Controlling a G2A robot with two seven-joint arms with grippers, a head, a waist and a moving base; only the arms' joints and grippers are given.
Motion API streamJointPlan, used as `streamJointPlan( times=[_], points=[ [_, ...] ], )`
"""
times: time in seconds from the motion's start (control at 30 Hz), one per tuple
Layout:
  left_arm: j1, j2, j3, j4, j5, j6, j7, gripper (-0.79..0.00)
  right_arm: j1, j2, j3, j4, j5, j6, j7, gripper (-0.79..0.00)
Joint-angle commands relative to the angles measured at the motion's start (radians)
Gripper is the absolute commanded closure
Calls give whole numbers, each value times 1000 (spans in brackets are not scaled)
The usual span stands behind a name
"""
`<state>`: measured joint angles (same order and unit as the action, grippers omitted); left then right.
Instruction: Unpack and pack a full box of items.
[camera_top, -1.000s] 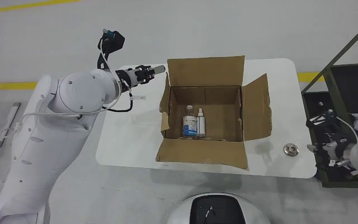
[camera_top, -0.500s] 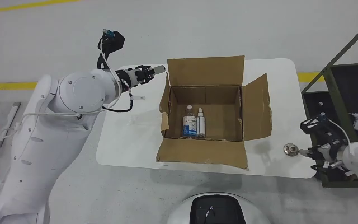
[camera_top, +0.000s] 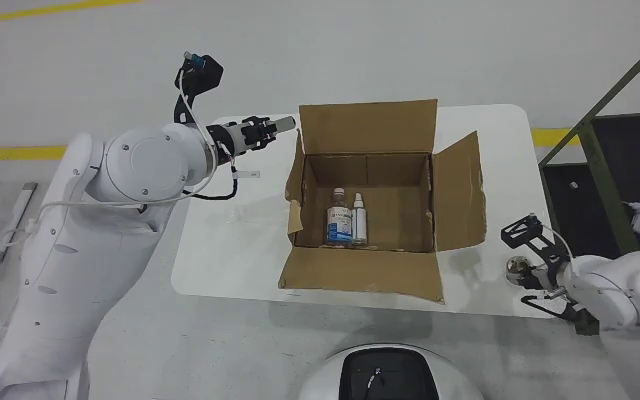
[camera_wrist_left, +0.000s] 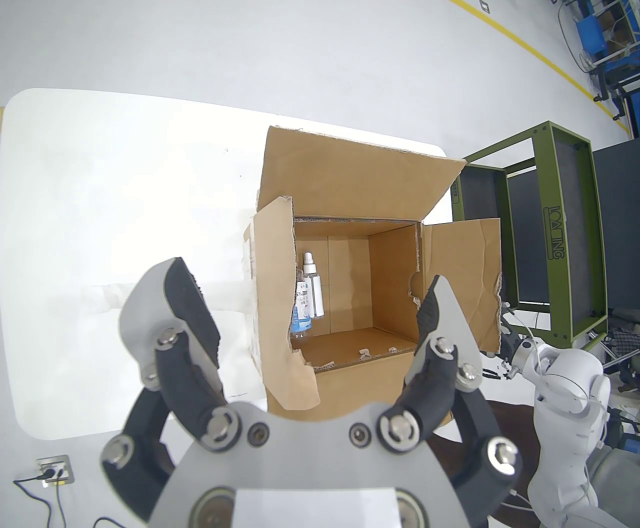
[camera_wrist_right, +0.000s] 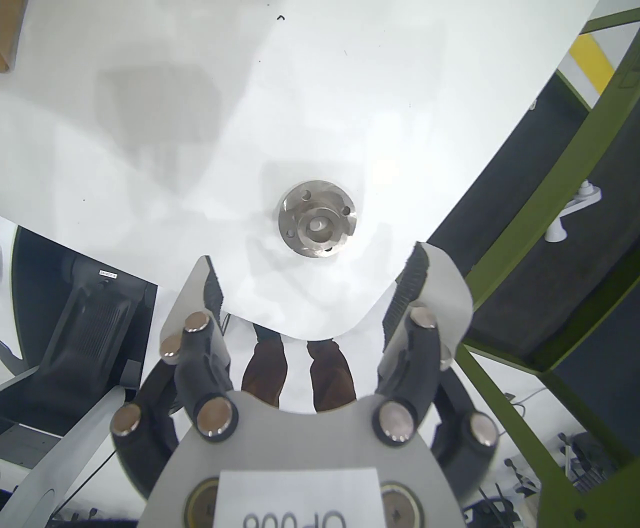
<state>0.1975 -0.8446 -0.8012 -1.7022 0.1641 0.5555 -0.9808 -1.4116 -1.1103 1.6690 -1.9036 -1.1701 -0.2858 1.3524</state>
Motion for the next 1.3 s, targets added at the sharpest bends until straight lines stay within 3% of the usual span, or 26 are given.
streamJointPlan(
  times=[0.0, 0.1, 0.47, 1.27],
  points=[
    [0, 0, 0, 0, 0, 0, 0, -785, 10, 1, -7, 18, -3, 4, -5, -446],
    [0, 0, 0, 0, 0, 0, 0, -785, 26, 2, -20, 38, -7, 13, -12, -385],
    [0, 0, 0, 0, 0, 0, 0, -785, 67, 8, -55, 108, -27, 36, -33, -409],
    [0, 0, 0, 0, 0, 0, 0, -785, 76, 19, -80, 163, -21, 59, -70, -286]
  ],
)
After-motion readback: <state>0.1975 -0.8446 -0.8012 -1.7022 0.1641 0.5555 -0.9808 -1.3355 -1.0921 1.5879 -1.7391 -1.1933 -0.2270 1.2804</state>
